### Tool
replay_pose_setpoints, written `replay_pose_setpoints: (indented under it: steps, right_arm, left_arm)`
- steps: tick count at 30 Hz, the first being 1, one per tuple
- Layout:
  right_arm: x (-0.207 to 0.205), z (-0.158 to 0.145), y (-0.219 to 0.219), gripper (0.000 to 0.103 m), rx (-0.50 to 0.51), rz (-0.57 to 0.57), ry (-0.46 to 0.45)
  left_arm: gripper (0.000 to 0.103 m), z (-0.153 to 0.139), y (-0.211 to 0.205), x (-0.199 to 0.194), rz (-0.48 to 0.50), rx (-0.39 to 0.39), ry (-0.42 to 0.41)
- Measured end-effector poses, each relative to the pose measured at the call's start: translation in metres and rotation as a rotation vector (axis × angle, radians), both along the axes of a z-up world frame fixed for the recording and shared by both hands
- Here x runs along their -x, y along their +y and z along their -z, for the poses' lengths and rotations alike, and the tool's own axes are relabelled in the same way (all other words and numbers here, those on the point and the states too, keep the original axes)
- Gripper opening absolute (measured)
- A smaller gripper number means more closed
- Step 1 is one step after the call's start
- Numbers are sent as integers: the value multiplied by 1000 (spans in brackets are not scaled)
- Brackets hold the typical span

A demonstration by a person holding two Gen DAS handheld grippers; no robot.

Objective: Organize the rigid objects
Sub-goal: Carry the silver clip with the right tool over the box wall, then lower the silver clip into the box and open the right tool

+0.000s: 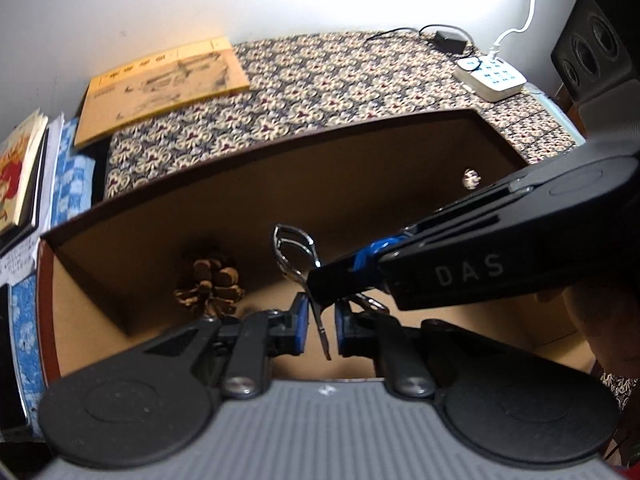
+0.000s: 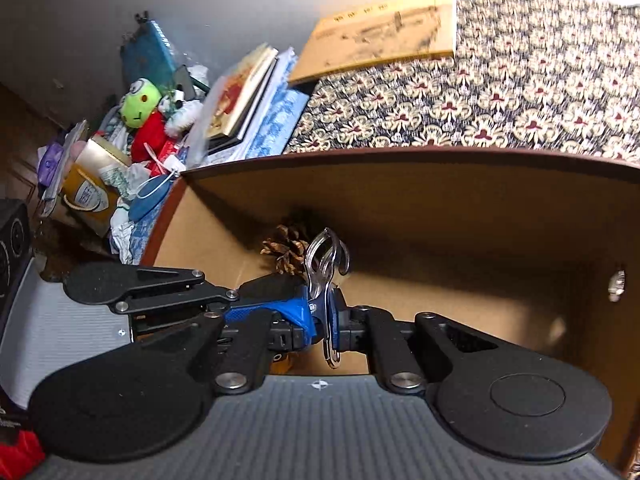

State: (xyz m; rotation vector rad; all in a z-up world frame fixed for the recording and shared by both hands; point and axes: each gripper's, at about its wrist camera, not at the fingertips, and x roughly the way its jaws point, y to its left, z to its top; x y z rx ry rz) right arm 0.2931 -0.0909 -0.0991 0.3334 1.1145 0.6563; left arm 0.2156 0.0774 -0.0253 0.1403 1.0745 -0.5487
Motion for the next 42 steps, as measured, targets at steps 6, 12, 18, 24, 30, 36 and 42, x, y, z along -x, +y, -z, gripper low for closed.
replay_pose_setpoints:
  steps: [6, 12, 18, 24, 30, 36, 42]
  right_arm:
    - [-9, 16, 9, 0, 7, 29, 42]
    - [-14, 26, 19, 0, 28, 51, 25]
    - [-17, 22, 14, 0, 8, 93, 5]
    - [-10, 8, 2, 0, 1, 114, -32]
    - [3, -5, -9, 0, -40, 132, -54]
    - [19, -19, -17, 0, -85, 136, -76]
    - [37, -32, -24, 0, -116, 126, -104]
  left_arm:
    - [8, 16, -2, -17, -14, -53, 61]
    - [8, 26, 0, -27, -31, -77, 93]
    - [9, 20, 6, -26, -59, -85, 73]
    - [10, 10, 8, -19, -90, -117, 56]
    - [51, -7, 10, -8, -151, -148, 4]
    - [53, -26, 10, 5, -188, -172, -53]
    - [55, -41, 7, 21, -223, -203, -99]
